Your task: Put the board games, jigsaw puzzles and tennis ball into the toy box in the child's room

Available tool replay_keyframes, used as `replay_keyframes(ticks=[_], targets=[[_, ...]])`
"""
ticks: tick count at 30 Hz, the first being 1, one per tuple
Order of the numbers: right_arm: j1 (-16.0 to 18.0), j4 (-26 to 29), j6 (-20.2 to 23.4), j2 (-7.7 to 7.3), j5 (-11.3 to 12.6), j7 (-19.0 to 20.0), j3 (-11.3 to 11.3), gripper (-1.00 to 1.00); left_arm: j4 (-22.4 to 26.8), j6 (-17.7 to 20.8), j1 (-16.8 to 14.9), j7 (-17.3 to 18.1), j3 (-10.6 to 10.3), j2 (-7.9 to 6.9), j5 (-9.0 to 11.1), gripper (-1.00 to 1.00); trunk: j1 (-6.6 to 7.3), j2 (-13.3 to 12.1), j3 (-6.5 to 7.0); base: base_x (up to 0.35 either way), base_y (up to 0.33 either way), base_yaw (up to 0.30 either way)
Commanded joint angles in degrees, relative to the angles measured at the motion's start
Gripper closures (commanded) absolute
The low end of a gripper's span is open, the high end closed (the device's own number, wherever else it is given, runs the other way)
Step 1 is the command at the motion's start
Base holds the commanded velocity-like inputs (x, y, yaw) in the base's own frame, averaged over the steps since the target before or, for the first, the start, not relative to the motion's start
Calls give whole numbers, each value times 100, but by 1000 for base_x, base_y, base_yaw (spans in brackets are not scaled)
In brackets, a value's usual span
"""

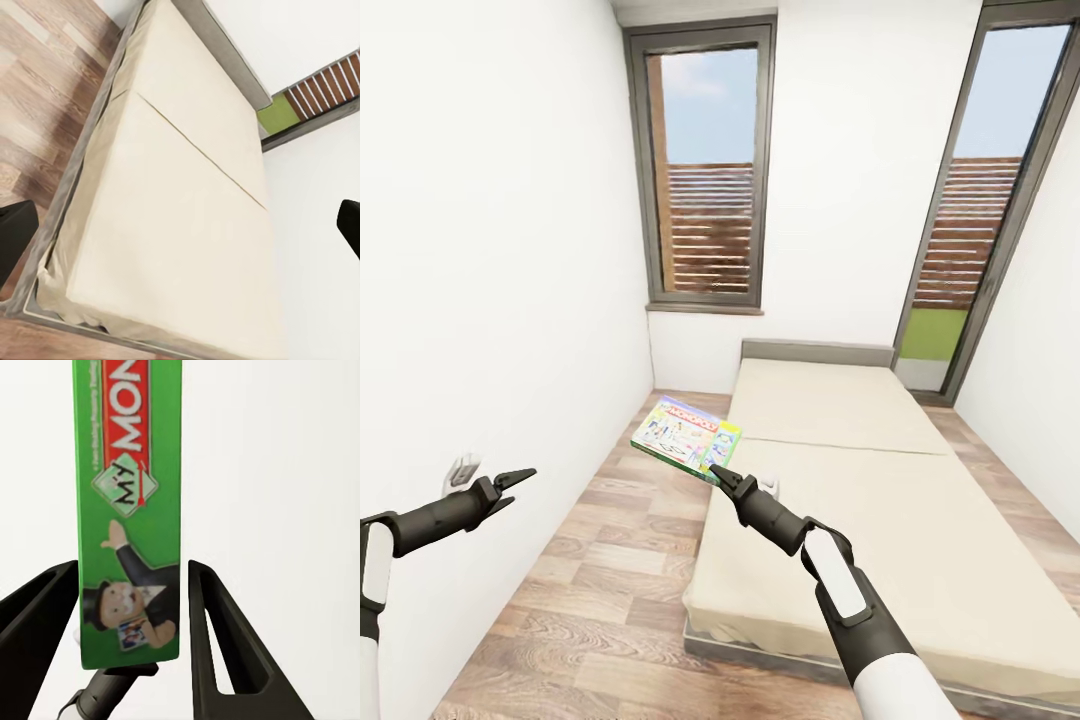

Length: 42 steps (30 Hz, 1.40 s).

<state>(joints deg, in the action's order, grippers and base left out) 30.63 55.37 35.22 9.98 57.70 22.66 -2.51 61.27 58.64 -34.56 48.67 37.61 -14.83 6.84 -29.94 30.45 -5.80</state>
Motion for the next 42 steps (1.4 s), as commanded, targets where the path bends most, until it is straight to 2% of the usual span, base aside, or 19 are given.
replay_keyframes(ticks=[1, 19, 42], targets=[[5, 1, 28, 2, 21, 1, 6, 100, -1, 39, -6, 2, 4, 2, 16, -100, 20, -32, 8, -4, -3, 40], [5, -1, 28, 2, 22, 1, 5, 100, -1, 42, -6, -4, 1, 7, 2, -100, 415, -754, 331, 0, 0, 5], [5, -10, 30, 2, 35, 1, 7, 100, -85, 33, -6, -2, -12, 15, 7, -100, 415, -754, 331, 0, 0, 0]])
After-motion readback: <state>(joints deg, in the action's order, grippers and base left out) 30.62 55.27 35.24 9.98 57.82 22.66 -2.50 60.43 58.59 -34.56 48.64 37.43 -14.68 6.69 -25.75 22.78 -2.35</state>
